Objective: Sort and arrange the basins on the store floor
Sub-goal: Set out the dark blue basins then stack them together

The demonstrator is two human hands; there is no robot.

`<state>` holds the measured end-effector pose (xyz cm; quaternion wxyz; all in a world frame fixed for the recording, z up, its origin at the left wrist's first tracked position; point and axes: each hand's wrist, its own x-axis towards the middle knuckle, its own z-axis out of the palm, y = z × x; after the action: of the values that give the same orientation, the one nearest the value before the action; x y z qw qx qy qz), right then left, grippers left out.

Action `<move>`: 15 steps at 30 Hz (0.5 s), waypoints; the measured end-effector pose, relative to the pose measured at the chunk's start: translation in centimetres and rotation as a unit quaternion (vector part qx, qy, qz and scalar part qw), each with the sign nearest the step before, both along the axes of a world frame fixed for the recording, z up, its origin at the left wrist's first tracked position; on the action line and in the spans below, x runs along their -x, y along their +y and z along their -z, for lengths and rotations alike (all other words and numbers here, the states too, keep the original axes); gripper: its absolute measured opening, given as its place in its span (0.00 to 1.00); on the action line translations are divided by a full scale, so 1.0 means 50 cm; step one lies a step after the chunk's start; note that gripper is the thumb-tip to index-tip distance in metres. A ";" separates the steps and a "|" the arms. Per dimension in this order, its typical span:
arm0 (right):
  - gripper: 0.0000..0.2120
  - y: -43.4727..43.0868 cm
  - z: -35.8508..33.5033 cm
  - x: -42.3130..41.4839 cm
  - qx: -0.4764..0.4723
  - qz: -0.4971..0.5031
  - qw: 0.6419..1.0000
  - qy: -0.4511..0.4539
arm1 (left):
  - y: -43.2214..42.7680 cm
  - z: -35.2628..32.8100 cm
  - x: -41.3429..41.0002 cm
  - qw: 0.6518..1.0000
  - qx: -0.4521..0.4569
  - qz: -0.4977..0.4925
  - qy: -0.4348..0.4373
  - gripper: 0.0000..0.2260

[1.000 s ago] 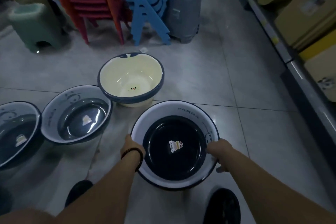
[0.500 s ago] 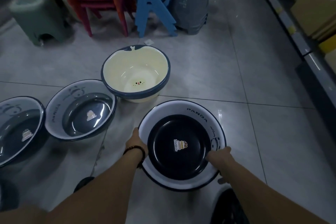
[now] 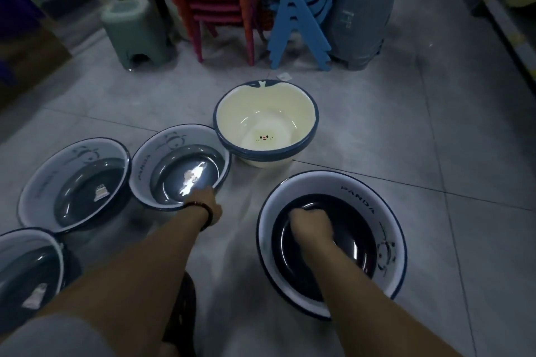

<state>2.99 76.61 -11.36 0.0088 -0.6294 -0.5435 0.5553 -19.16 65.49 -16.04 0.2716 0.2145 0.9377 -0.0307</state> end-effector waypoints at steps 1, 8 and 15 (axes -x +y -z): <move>0.20 -0.026 -0.001 0.038 0.034 -0.009 0.999 0.041 | -0.018 0.016 0.023 1.000 0.013 -0.008 0.015 0.26; 0.07 -0.137 0.044 0.135 0.216 -0.025 0.972 0.090 | -0.069 0.118 0.087 0.996 0.075 -0.044 -0.031 0.43; 0.02 -0.116 0.110 0.150 0.187 -0.058 0.979 0.052 | -0.142 0.162 0.035 0.992 0.013 -0.123 -0.019 0.40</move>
<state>-4.51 70.80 -16.87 -0.1130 -0.5577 -0.4639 0.6790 -20.92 58.37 -24.16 0.2942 0.0949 0.9510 -0.0047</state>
